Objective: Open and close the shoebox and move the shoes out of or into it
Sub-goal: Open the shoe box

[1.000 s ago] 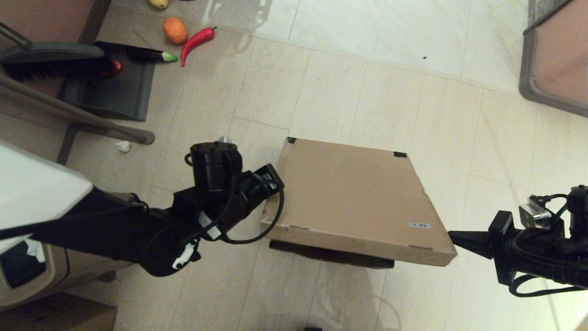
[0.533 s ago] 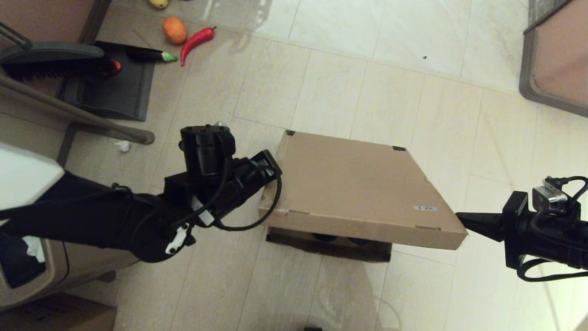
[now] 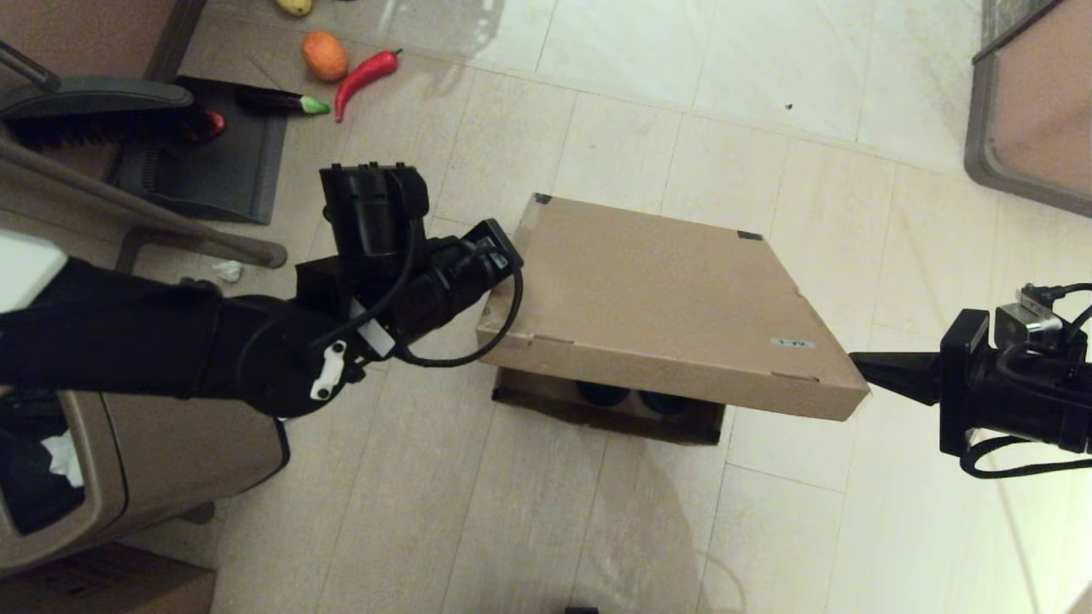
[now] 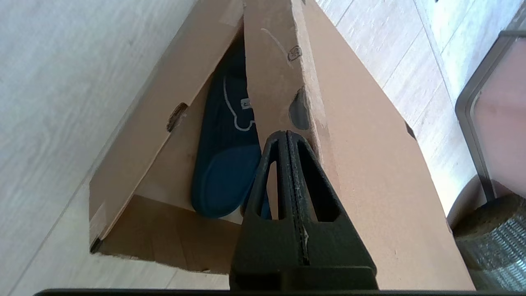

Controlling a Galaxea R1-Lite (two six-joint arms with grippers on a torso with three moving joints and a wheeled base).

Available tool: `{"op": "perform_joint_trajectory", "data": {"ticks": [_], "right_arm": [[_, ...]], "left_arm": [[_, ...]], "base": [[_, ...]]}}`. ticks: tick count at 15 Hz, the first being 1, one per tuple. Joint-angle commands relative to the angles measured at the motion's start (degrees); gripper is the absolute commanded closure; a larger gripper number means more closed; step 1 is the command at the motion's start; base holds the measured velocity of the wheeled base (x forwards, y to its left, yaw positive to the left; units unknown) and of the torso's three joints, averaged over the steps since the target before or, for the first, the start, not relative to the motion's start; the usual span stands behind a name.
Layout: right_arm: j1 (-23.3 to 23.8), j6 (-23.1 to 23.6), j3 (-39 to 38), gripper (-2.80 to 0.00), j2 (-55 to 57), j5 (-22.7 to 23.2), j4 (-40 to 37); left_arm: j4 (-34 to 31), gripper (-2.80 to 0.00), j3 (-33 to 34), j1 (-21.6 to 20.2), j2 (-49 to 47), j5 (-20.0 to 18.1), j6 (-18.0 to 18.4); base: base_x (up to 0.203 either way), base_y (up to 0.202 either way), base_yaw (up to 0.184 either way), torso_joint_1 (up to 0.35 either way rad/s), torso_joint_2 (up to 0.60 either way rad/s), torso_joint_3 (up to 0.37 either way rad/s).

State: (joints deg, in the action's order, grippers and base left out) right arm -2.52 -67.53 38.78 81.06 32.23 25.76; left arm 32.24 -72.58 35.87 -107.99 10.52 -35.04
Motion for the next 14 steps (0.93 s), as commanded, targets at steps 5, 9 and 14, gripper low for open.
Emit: {"op": "perform_joint_trajectory", "data": {"ticks": [5,9,14], "right_arm": [[0.22,-1.99,-0.41,0.00,-1.25,0.11,-0.15],[0.22,-2.03,-5.44,0.00,-6.28,0.07,-2.44],[0.41,-2.69,-6.56,0.00,-9.49,0.02,-4.40]], "left_arm": [[-3.55,0.00,-0.18,-1.22,0.63,0.14,-0.21],[-3.41,0.00,7.08,-0.98,4.22,0.11,-0.35],[-3.57,0.00,10.18,-0.01,7.62,0.03,-0.31]], "base": [[0.000,0.000,0.000,0.000,0.00,0.000],[0.000,0.000,0.000,0.000,0.00,0.000],[0.000,0.000,0.000,0.000,0.00,0.000]]}}
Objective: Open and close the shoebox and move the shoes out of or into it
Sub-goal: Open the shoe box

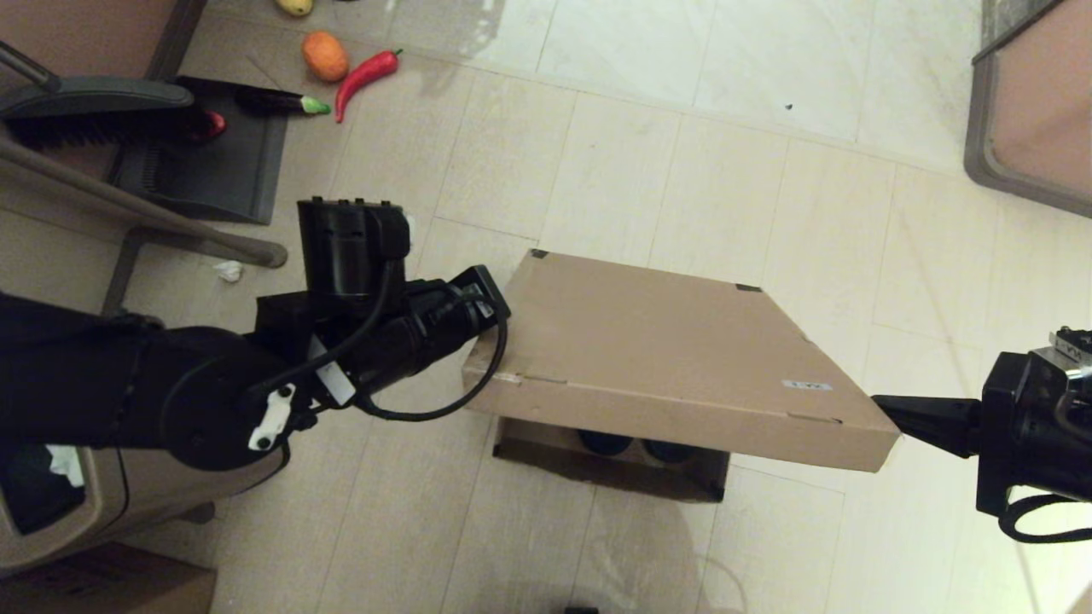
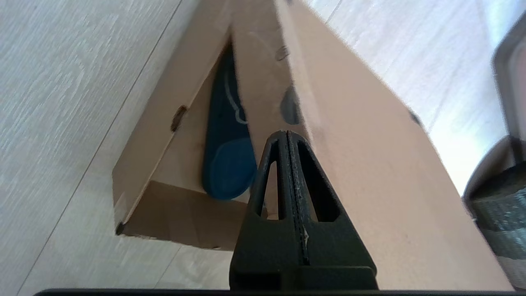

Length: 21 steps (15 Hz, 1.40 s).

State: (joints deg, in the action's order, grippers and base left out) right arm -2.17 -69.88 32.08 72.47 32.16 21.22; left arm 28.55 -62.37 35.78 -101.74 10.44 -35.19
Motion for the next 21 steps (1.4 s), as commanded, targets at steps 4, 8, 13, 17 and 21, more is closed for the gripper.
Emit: {"op": "perform_joint_trajectory", "data": {"ticks": [4,8,13,17,21], "right_arm": [[0.24,-0.35,1.49,0.00,-0.13,0.10,0.13],[0.24,-0.32,2.79,0.00,1.55,0.16,0.13],[5.05,10.61,2.25,0.00,9.65,-2.06,0.33],[6.78,23.16,0.26,0.00,20.22,-4.86,1.79],[6.92,23.99,-2.14,0.00,32.99,-3.39,15.85]], "left_arm": [[-0.73,0.00,-5.86,-0.59,0.17,0.10,-0.14],[-2.23,0.00,-12.53,-3.29,-1.84,0.19,0.04],[-3.76,0.00,-6.78,-11.14,-6.90,0.13,5.64],[7.70,0.00,-2.27,-14.78,-17.34,-5.02,5.88],[10.88,0.00,-2.65,-14.16,-23.97,-7.51,3.04]], "base": [[0.000,0.000,0.000,0.000,0.00,0.000],[0.000,0.000,0.000,0.000,0.00,0.000],[0.000,0.000,0.000,0.000,0.00,0.000],[0.000,0.000,0.000,0.000,0.00,0.000],[0.000,0.000,0.000,0.000,0.00,0.000]]}}
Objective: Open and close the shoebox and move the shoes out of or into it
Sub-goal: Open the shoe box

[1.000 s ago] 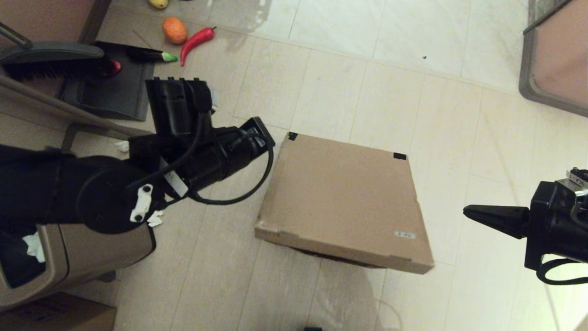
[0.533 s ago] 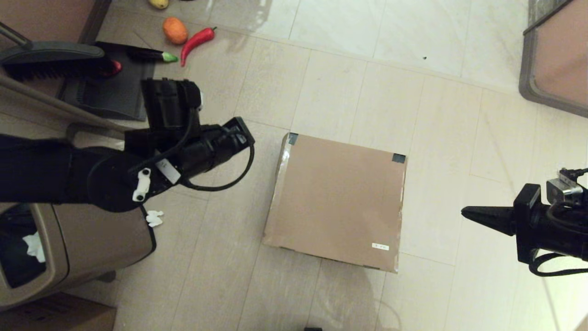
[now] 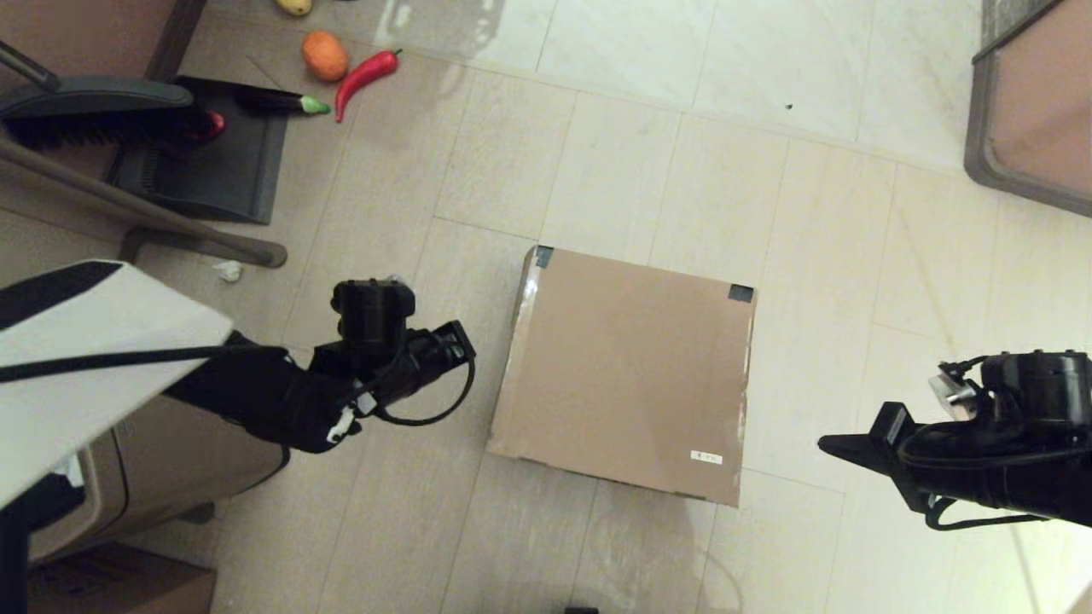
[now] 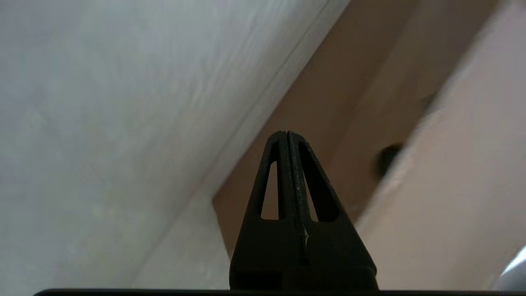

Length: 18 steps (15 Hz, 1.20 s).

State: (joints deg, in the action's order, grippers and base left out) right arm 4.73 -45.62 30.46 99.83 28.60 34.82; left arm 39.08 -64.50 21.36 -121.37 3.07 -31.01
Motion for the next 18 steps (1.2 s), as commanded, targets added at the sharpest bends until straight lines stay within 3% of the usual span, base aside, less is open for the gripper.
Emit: {"op": "perform_joint_trajectory", "data": {"ticks": [1,8,12,16,18], "right_arm": [[-0.02,-0.23,-1.00,0.00,9.04,0.49,6.08],[-1.21,-0.19,-0.54,0.00,24.11,0.88,19.80],[-4.97,-0.75,0.45,0.00,28.96,0.69,24.54],[-5.71,-0.72,3.26,0.00,30.95,0.35,25.21],[-6.59,-0.70,4.94,0.00,31.90,-1.92,25.12]], "left_arm": [[0.37,0.00,-1.78,0.41,-5.87,-0.21,-2.03],[-0.30,0.00,-11.55,3.16,-13.37,-0.25,-2.75],[-0.41,0.00,-11.52,3.16,-13.36,-0.25,-2.83],[-0.41,0.00,-11.35,3.21,-12.77,-0.17,-2.83],[-0.41,0.00,-11.35,3.59,-12.75,-0.17,-2.83]], "base": [[0.000,0.000,0.000,0.000,0.00,0.000],[0.000,0.000,0.000,0.000,0.00,0.000],[0.000,0.000,0.000,0.000,0.00,0.000],[0.000,0.000,0.000,0.000,0.00,0.000],[0.000,0.000,0.000,0.000,0.00,0.000]]}}
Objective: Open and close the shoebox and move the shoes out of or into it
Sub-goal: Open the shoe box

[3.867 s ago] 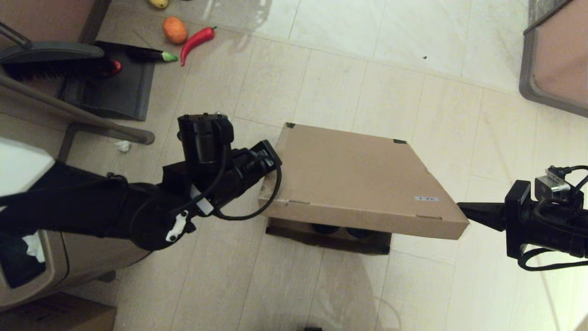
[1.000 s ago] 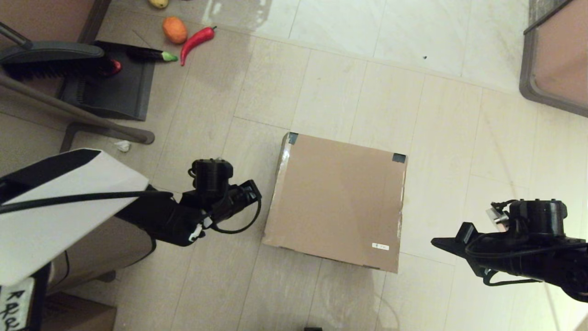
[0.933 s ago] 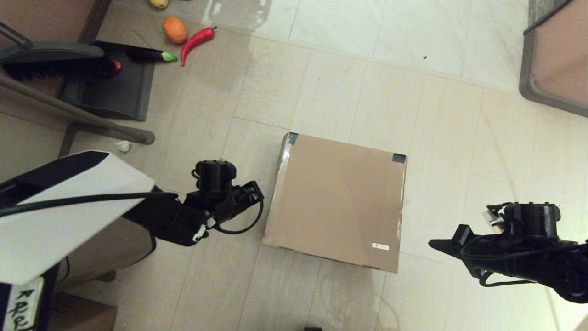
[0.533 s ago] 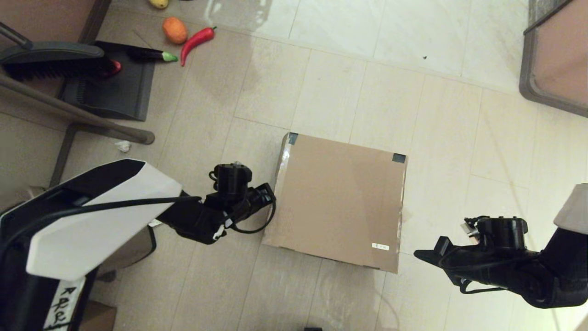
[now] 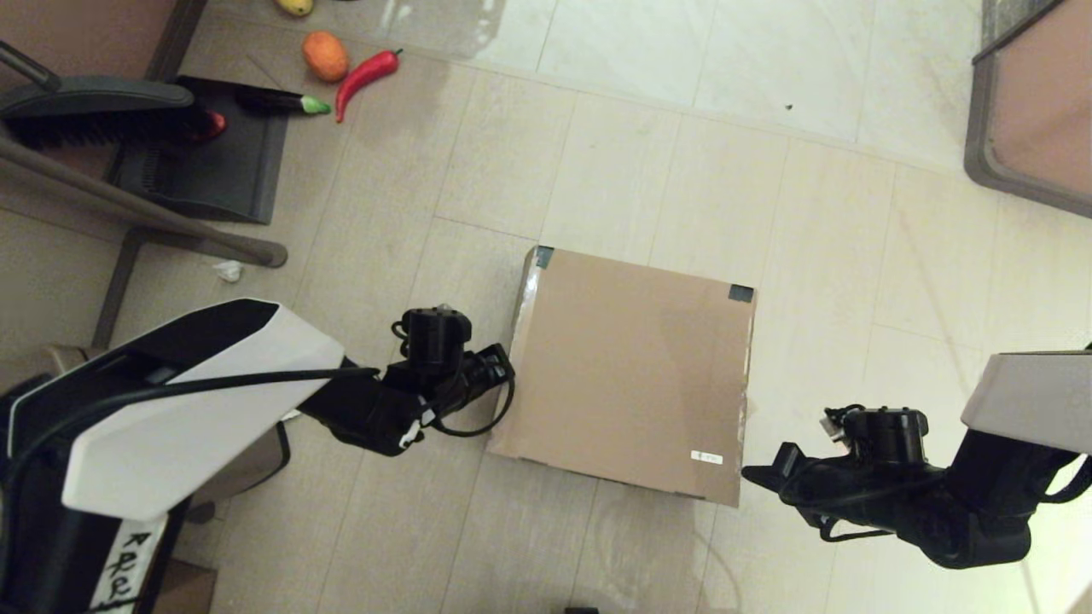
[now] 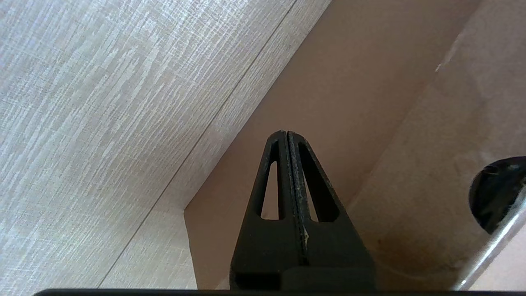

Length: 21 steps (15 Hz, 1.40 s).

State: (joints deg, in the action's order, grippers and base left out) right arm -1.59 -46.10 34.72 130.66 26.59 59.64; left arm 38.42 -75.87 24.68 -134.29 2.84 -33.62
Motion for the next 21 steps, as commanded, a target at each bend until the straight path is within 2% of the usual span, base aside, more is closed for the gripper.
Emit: {"op": "perform_joint_trajectory", "data": {"ticks": [1,4,10,14,16,17,21], "right_arm": [[-1.01,-0.22,1.20,0.00,1.50,-1.55,0.31],[-3.04,-1.13,1.64,0.00,1.61,-2.07,0.31],[-3.69,-3.32,3.10,0.00,2.93,-2.07,0.31],[-3.54,-8.90,3.29,0.00,0.84,-1.84,0.39],[-3.30,-14.61,3.23,0.00,-1.71,-1.38,0.39],[-3.02,-15.96,2.95,0.00,-2.49,-0.94,0.39],[-1.29,-17.71,2.22,0.00,-5.98,2.00,0.31]], "left_arm": [[0.25,0.00,-0.06,0.46,0.17,0.06,-0.19],[0.25,0.00,-0.06,1.28,0.35,0.15,-0.22],[0.16,0.00,0.03,2.65,0.46,0.41,-0.66],[-2.98,0.00,0.20,3.40,2.46,0.43,-1.77],[-4.82,0.00,0.27,3.60,4.10,0.50,-2.75],[-5.52,0.00,0.29,3.58,4.67,0.50,-3.00],[-5.91,0.00,2.20,3.61,7.20,0.52,-3.03]], "base": [[0.000,0.000,0.000,0.000,0.00,0.000],[0.000,0.000,0.000,0.000,0.00,0.000],[0.000,0.000,0.000,0.000,0.00,0.000],[0.000,0.000,0.000,0.000,0.00,0.000],[0.000,0.000,0.000,0.000,0.00,0.000],[0.000,0.000,0.000,0.000,0.00,0.000],[0.000,0.000,0.000,0.000,0.00,0.000]]}}
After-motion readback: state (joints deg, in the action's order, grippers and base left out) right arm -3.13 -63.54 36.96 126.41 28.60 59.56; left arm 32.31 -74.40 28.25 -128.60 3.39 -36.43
